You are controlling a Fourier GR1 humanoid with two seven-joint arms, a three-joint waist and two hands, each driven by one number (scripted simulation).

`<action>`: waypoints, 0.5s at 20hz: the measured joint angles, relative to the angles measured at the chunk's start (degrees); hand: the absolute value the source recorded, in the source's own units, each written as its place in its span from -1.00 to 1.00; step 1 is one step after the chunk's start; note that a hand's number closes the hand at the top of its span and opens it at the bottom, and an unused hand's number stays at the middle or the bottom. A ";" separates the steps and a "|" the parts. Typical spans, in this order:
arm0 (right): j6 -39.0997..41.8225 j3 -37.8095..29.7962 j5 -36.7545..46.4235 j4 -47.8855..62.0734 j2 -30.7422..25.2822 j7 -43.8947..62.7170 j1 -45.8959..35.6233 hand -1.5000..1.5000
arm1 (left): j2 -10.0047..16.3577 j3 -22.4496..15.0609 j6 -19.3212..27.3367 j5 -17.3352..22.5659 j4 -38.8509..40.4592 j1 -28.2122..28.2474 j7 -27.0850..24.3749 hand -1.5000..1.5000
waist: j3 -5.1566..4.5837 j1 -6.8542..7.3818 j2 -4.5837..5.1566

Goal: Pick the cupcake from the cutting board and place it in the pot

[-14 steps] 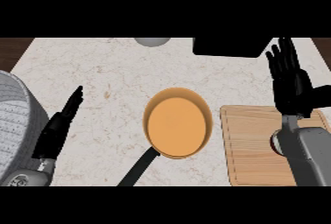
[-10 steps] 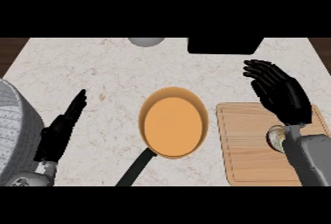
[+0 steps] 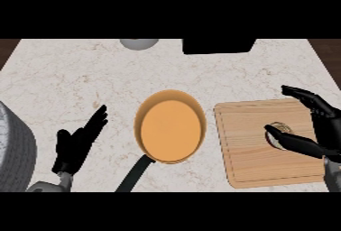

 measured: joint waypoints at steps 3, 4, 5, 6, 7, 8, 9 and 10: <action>3.40 -3.66 -2.91 -4.32 -1.62 -6.12 5.89 -1.00 | -0.74 0.15 -1.44 0.29 1.82 -0.60 -0.34 0.00 | 0.02 0.52 0.02; 4.44 -4.75 -3.55 -6.67 -2.95 -5.36 7.50 -1.00 | -1.20 0.05 -1.63 0.14 1.98 -0.81 -0.30 0.00 | 0.04 0.73 0.00; 5.90 -5.56 -4.11 -8.56 -4.74 -4.33 9.26 -1.00 | -1.27 0.40 -1.96 0.27 2.47 -0.91 -0.68 0.00 | 0.04 0.77 -0.05; 7.17 -6.67 -4.84 -9.68 -6.74 -2.33 9.90 -1.00 | -1.26 0.62 -2.39 0.33 2.87 -1.18 -0.85 0.00 | 0.05 0.90 -0.05; 8.08 -7.47 -5.35 -10.92 -8.58 0.19 10.49 -1.00 | -1.46 0.54 -2.43 0.32 2.66 -1.27 -0.49 0.00 | 0.03 1.04 -0.06; 8.96 -7.99 -5.85 -12.06 -10.55 3.31 10.60 -1.00 | -1.28 0.81 -2.56 0.53 2.47 -1.61 0.24 0.00 | -0.01 1.18 -0.05; 9.62 -8.02 -5.97 -13.32 -12.05 6.17 11.05 -1.00 | -1.57 0.68 -2.52 0.30 2.81 -1.91 0.32 0.00 | -0.04 1.23 -0.03; 10.43 -8.56 -6.48 -14.01 -13.47 8.70 11.57 -1.00 | -1.72 0.54 -2.37 0.22 2.18 -1.86 0.97 0.00 | -0.05 1.39 -0.02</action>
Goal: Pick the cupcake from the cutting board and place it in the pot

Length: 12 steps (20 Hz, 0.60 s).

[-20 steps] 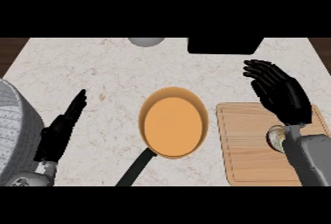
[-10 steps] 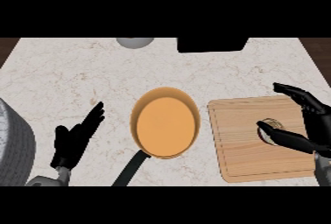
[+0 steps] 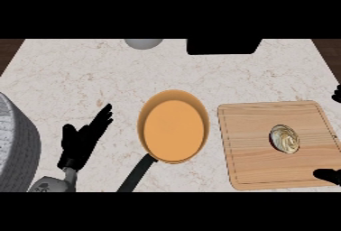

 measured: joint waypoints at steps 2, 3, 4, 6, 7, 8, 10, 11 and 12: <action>1.57 -0.63 -1.68 -1.24 -2.39 5.88 -0.62 -1.00 | -0.67 -0.17 -0.15 -0.50 0.79 -0.59 -0.53 0.00 | -0.01 0.28 0.09; 2.59 -1.16 -3.08 -1.98 -3.45 8.70 -0.83 -1.00 | -0.64 -0.10 -0.55 -0.43 0.84 -0.87 -0.13 0.00 | -0.01 0.38 0.11; 2.63 -0.81 -3.71 -3.51 -3.67 11.67 -0.69 -1.00 | -0.43 0.34 -1.17 -0.01 0.86 -0.84 -0.11 0.00 | -0.03 0.47 0.11; 4.00 -0.76 -5.35 -2.41 -4.50 16.04 -2.42 -1.00 | -1.36 0.03 -0.94 -0.90 1.37 -0.86 -1.11 0.00 | 0.00 0.86 0.15; 4.73 -0.47 -5.55 -1.72 -4.47 17.28 -2.62 -1.00 | -1.25 0.35 -1.18 -0.99 1.55 -1.24 -0.81 0.00 | 0.02 0.95 0.17; 5.45 -0.11 -6.07 -1.56 -4.59 19.04 -2.80 -1.00 | -1.17 0.75 -1.49 -0.87 1.60 -1.64 -0.59 0.00 | 0.03 1.00 0.20; 7.27 1.64 -5.79 0.22 -5.09 21.74 -4.23 -1.00 | -1.59 0.79 -1.63 -1.07 1.98 -2.06 -0.23 0.00 | 0.01 1.33 0.30; 8.54 2.91 -5.19 0.82 -5.28 22.27 -4.29 -1.00 | -1.72 0.85 -1.93 -1.04 2.25 -2.15 -0.45 0.00 | 0.03 1.41 0.32; 9.55 4.40 -4.32 1.41 -5.42 23.07 -4.62 -1.00 | -1.74 1.03 -2.19 -1.00 2.43 -2.23 -0.71 0.00 | 0.04 1.55 0.35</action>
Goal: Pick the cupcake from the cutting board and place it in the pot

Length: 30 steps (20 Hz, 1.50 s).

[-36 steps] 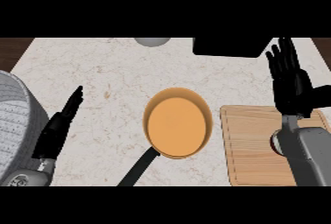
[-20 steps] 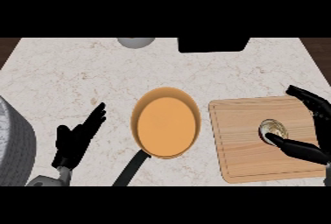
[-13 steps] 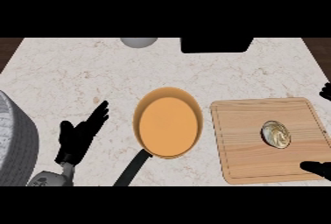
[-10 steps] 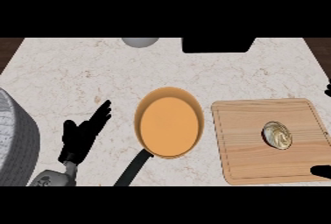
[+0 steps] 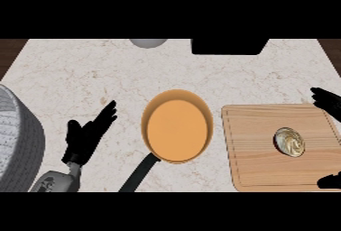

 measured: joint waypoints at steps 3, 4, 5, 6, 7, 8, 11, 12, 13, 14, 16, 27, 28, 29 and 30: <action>2.87 3.95 3.98 3.85 0.18 0.47 -2.01 -1.00 | -0.26 -0.27 0.01 -0.57 -0.62 -0.28 1.12 0.00 | 0.03 0.38 0.06; 3.84 4.85 5.45 5.18 0.53 -0.19 -2.21 -1.00 | -0.66 -0.37 0.21 -0.97 -0.50 -0.07 0.94 0.00 | 0.04 0.31 0.05; 4.61 5.74 6.83 6.65 1.05 -0.40 -3.06 -1.00 | -0.77 -0.06 0.04 -1.35 0.33 -0.10 -0.11 0.00 | 0.08 0.27 0.01; 5.53 6.05 8.27 8.96 1.56 -1.46 -3.73 -1.00 | -0.80 0.11 -0.09 -1.38 -0.29 0.12 0.31 0.00 | 0.07 0.26 0.00; 6.39 6.02 9.69 11.03 2.11 -3.00 -3.93 -1.00 | -0.69 0.65 -0.65 -1.32 -0.05 0.08 0.24 0.00 | 0.08 0.17 -0.02; 6.88 5.89 11.27 13.24 2.52 -4.37 -4.54 -1.00 | -1.03 0.61 -0.82 -1.65 0.03 0.33 -0.22 0.00 | 0.10 0.11 -0.05; 7.66 4.74 15.42 17.80 4.43 -8.51 -5.26 -1.00 | -2.11 1.07 -0.77 -2.68 -0.31 0.51 0.42 0.00 | 0.12 -0.08 -0.10; 7.67 4.03 16.31 18.73 4.63 -10.43 -4.62 -1.00 | -2.04 1.76 -1.16 -2.82 0.72 0.10 -0.31 0.00 | 0.15 -0.18 -0.16; 7.71 3.49 17.17 20.13 5.15 -11.16 -5.51 -1.00 | -1.61 2.42 -2.18 -2.47 0.63 0.26 -0.59 0.00 | 0.15 -0.20 -0.16; 8.36 2.50 17.76 22.13 5.05 -12.79 -6.19 -1.00 | -1.84 2.47 -2.26 -2.86 0.65 0.27 -0.54 0.00 | 0.15 -0.18 -0.16; 9.43 0.97 18.72 25.89 5.47 -16.39 -6.71 -1.00 | -2.46 2.24 -1.98 -3.50 -0.95 1.46 -0.24 0.00 | 0.12 -0.17 -0.15; 18.93 -2.36 15.62 35.96 10.74 -25.31 -8.26 -1.00 | -3.26 4.74 -3.66 -4.57 0.28 0.64 0.06 0.00 | 0.10 -0.24 -0.15; 19.52 -2.53 15.40 36.80 11.44 -25.90 -8.20 -1.00 | -3.33 5.12 -3.94 -4.63 1.04 0.14 -0.25 0.00 | 0.12 -0.26 -0.17; 20.56 -2.97 14.96 37.62 11.73 -25.60 -8.63 -1.00 | -3.44 5.21 -4.06 -4.78 0.46 0.45 0.02 0.00 | 0.12 -0.26 -0.16; 20.82 -3.03 15.29 39.51 12.54 -25.86 -9.67 -1.00 | -3.55 5.24 -4.13 -4.93 0.01 0.64 0.48 0.00 | 0.09 -0.20 -0.14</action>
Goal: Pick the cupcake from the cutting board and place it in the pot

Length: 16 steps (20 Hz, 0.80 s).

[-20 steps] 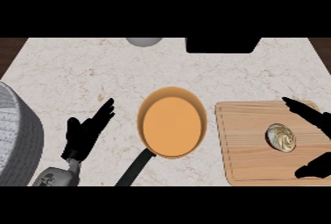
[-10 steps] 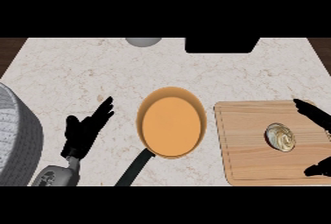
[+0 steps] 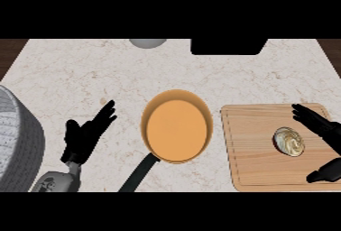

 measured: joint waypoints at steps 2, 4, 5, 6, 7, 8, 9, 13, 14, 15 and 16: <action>0.15 -0.36 0.48 1.82 1.62 -0.04 -0.75 -1.00 | -0.36 0.31 -0.13 -0.46 -0.46 0.40 0.44 0.00 | -0.03 0.00 0.02; 0.62 -0.68 1.32 4.69 2.86 -1.35 -1.68 -1.00 | -0.82 0.54 -0.62 -0.90 -0.08 0.34 0.01 0.00 | 0.02 0.03 0.01; 1.08 -1.10 0.85 4.75 3.36 -0.44 -1.82 -1.00 | -0.72 0.92 -0.94 -0.80 -0.73 0.55 0.62 0.00 | 0.00 -0.01 0.02; 1.19 -1.21 0.94 6.43 4.22 -0.42 -2.97 -1.00 | -1.01 0.75 -0.72 -1.13 -1.45 0.82 1.08 0.00 | -0.04 0.06 0.02; 1.46 -1.21 1.46 7.91 4.74 -1.28 -3.42 -1.00 | -0.73 1.22 -1.27 -0.79 -1.86 1.23 1.36 0.00 | -0.11 0.06 0.00; 1.65 -1.30 2.05 8.93 5.17 -2.33 -3.66 -1.00 | -1.02 1.25 -1.37 -1.03 -1.96 0.94 1.92 0.00 | -0.22 0.02 -0.06; 1.67 -1.57 2.40 10.39 5.64 -3.23 -4.71 -1.00 | -1.38 1.09 -1.22 -1.61 -1.81 1.31 1.56 0.00 | -0.39 0.04 -0.19; -3.33 0.80 9.15 13.11 6.68 -10.38 -6.27 1.00 | -1.85 1.34 -1.65 -2.22 -1.17 0.97 0.82 0.00 | -0.62 0.37 -0.36; -4.60 1.43 10.58 13.51 6.90 -12.50 -5.99 1.00 | -1.79 1.47 -1.91 -2.28 -1.00 1.09 0.36 0.00 | -0.75 0.38 -0.44; -5.19 1.65 11.33 14.67 6.89 -14.37 -6.21 1.00 | -1.99 1.50 -1.89 -2.33 -1.05 1.17 0.27 0.00 | -0.86 0.45 -0.52; -5.87 1.72 11.67 15.53 7.21 -15.50 -6.40 1.00 | -2.05 1.65 -1.94 -2.32 -0.79 0.80 0.57 0.00 | -1.01 0.40 -0.62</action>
